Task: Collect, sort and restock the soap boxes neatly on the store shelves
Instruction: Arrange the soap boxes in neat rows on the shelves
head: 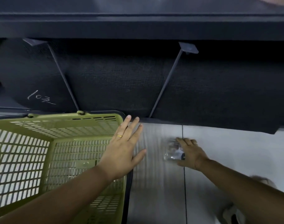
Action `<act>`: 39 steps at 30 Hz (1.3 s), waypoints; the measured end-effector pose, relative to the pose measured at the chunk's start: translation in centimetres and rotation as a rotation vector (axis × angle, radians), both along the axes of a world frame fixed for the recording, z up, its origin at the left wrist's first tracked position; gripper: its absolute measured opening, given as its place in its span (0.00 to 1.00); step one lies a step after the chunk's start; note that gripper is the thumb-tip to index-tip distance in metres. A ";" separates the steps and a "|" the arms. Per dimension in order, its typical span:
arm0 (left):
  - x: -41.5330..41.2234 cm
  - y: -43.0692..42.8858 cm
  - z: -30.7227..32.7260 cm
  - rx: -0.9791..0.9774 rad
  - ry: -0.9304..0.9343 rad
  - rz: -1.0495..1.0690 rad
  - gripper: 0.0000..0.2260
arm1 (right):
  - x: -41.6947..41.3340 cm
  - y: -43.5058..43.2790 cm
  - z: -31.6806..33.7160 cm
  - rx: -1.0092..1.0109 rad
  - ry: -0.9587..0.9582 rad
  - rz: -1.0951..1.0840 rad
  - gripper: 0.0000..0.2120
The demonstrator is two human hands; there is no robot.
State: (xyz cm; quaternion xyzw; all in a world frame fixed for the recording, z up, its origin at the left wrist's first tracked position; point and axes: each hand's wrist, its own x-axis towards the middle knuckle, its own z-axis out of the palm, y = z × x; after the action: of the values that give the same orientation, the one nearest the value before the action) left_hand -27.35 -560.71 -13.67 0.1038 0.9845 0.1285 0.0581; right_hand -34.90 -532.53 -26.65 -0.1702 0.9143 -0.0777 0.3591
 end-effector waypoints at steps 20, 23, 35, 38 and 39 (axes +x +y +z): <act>-12.4 -11.7 20.5 -0.070 0.534 0.388 0.37 | -8.6 -10.5 43.6 -0.517 0.606 0.358 0.48; -13.6 -12.2 20.5 -0.094 0.286 0.418 0.42 | -13.4 -14.5 45.6 -0.531 0.821 0.264 0.50; -13.5 -12.5 20.0 -0.124 0.280 0.385 0.57 | -18.8 -19.0 42.3 -0.464 0.955 0.076 0.34; -13.4 -12.4 20.2 -0.131 0.282 0.380 0.57 | -18.9 -19.3 41.9 -0.496 0.976 0.077 0.33; -13.4 -12.3 20.3 -0.126 0.275 0.380 0.57 | -18.8 -19.4 41.9 -0.494 0.983 0.076 0.33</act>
State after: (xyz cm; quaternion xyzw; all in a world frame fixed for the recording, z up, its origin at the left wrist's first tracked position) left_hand -40.73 -573.02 6.61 -0.0705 0.9911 0.0602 -0.0956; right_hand -53.71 -551.92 15.25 -0.2984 0.9222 -0.1886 -0.1581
